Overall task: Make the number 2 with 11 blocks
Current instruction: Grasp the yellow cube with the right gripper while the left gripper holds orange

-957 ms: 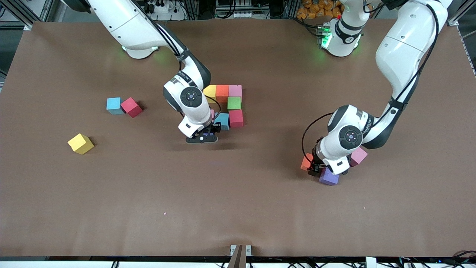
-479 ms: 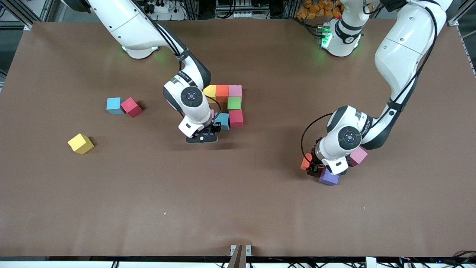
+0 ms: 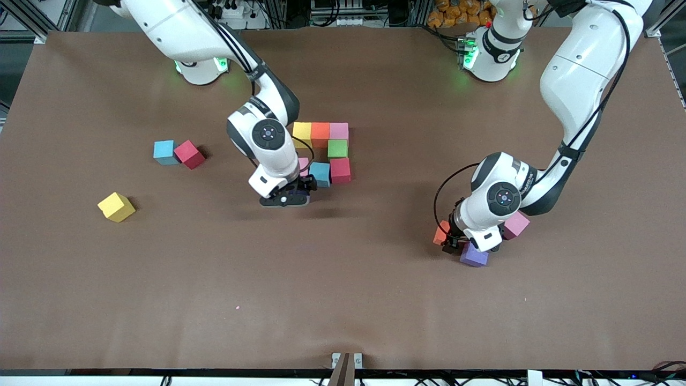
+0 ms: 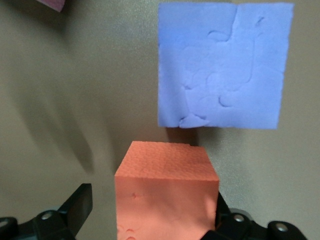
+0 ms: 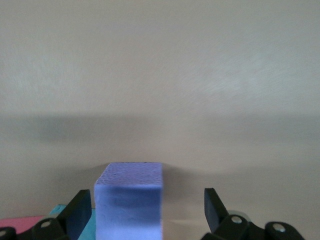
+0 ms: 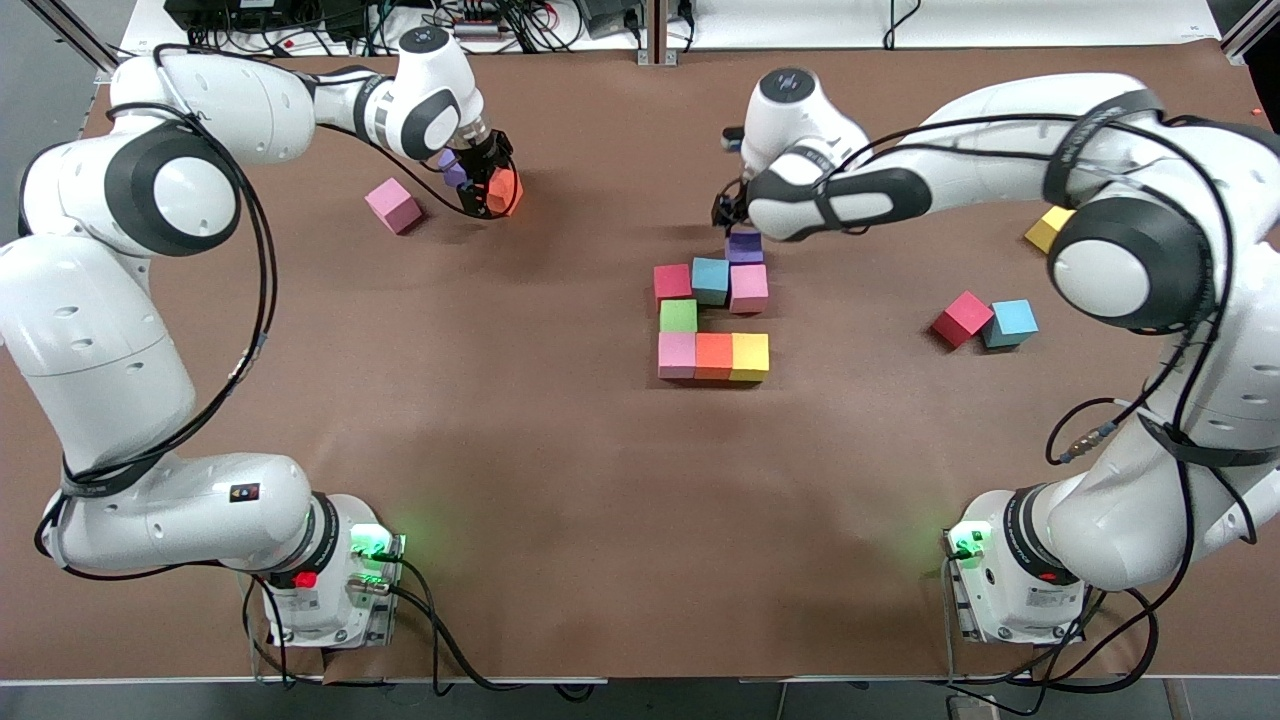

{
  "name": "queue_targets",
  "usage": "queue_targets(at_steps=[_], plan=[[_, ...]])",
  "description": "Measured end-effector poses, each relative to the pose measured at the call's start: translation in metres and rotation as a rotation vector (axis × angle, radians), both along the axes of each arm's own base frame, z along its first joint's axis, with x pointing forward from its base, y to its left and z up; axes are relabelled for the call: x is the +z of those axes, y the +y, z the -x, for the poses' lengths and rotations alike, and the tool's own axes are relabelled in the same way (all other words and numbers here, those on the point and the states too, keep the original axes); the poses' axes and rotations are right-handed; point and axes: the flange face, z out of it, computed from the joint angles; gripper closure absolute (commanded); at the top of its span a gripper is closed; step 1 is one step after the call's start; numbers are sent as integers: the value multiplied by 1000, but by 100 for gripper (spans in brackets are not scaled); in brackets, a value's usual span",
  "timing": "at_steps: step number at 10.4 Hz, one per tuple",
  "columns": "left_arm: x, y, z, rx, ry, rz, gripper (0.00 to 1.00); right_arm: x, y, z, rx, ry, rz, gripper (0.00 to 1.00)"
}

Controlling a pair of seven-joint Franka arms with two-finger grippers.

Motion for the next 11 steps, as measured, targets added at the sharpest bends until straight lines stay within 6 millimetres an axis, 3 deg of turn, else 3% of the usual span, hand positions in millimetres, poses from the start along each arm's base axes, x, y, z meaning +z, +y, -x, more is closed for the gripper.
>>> queue_targets(at_steps=[3, 5, 8, 11], plan=[[0, 0, 0, 1, -1, 0, 0, 83, -44, -15, -19, -24, 49, 0], [0, 0, 0, 1, -1, 0, 0, 123, -94, -21, 79, -12, 91, 0], [0, 0, 0, 0, -1, 0, 0, 107, -202, -27, 233, 46, 123, 0], [0, 0, 0, 1, 0, 0, 0, 98, -324, -37, 438, 84, 121, 0]])
